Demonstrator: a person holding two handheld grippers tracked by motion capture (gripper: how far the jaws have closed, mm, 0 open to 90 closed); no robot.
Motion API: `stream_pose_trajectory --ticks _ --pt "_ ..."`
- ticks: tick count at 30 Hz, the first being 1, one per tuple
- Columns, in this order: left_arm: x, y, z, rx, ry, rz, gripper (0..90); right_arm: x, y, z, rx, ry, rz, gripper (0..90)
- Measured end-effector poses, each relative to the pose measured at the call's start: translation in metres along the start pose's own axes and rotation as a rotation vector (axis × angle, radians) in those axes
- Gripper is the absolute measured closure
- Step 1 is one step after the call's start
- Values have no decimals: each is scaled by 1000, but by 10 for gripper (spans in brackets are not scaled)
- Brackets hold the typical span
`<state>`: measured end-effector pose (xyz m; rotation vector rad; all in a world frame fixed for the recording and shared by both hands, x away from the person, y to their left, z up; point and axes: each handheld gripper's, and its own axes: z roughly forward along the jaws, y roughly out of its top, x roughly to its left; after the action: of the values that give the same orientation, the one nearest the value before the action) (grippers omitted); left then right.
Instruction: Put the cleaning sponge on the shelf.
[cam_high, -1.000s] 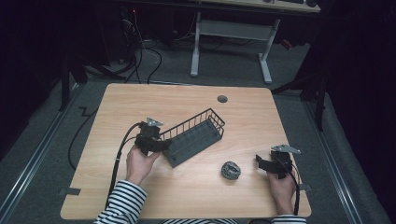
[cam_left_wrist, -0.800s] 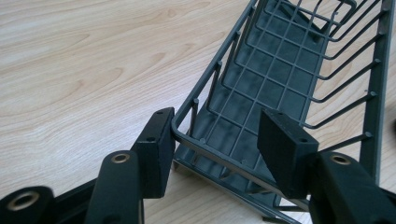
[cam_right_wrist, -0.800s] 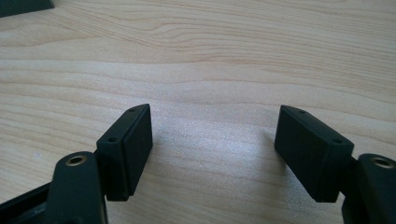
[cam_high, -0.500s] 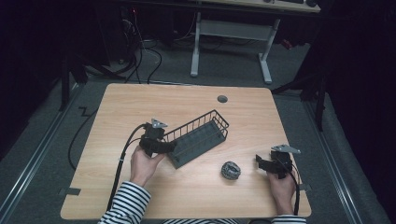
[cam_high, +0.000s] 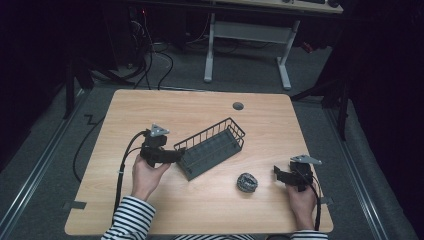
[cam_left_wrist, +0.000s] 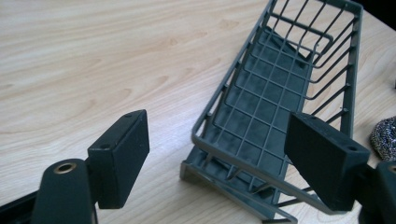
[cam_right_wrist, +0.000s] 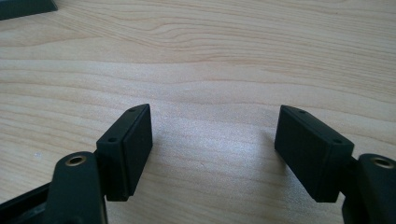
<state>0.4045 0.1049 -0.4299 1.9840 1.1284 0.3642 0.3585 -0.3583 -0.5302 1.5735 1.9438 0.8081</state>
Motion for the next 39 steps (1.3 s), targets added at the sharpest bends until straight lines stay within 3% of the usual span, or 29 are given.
stream_pose_trajectory --ticks 5,18,39 --pt "10 -5 -9 -33 4 -28 237 0 0 0 0 0 0 279" --pt "29 -20 -27 -64 39 -68 254 0 0 0 0 0 0 279" --pt "66 -66 -45 -66 115 -169 261 0 0 0 0 -1 0 279"
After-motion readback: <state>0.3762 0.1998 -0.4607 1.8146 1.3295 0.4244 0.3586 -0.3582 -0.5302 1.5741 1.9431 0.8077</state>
